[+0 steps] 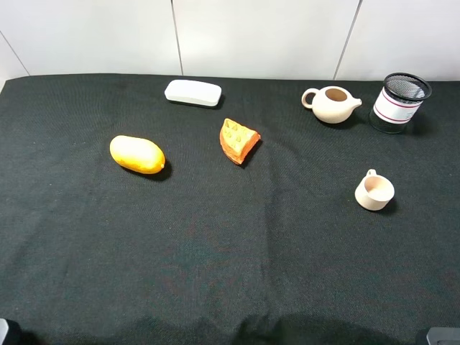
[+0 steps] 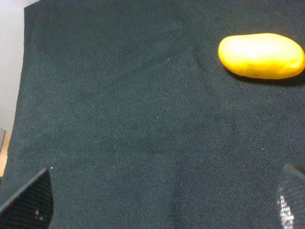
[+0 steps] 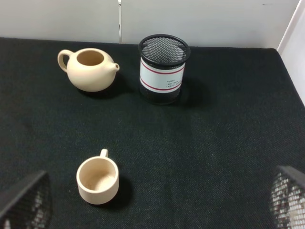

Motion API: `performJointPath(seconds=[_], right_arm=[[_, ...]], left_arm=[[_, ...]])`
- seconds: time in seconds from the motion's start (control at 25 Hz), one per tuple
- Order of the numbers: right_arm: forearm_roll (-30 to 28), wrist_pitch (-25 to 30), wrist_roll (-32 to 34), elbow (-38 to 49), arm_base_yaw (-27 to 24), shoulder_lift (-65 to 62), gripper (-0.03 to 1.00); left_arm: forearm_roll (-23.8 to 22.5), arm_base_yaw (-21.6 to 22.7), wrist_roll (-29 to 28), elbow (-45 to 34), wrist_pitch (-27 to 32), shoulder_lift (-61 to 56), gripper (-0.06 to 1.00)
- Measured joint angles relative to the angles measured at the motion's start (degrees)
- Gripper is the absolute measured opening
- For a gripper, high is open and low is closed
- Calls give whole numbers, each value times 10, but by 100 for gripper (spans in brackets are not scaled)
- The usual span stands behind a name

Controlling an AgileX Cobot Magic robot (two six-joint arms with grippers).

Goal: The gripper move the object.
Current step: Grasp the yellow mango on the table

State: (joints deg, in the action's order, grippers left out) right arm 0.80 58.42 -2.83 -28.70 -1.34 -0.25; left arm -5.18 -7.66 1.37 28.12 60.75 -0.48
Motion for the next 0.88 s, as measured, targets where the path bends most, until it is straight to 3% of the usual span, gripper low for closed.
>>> performJointPath(seconds=[0.88], right_arm=[[0, 0, 0, 0, 0, 0, 69]], left_arm=[[-9, 0, -5, 28, 2, 25, 99]])
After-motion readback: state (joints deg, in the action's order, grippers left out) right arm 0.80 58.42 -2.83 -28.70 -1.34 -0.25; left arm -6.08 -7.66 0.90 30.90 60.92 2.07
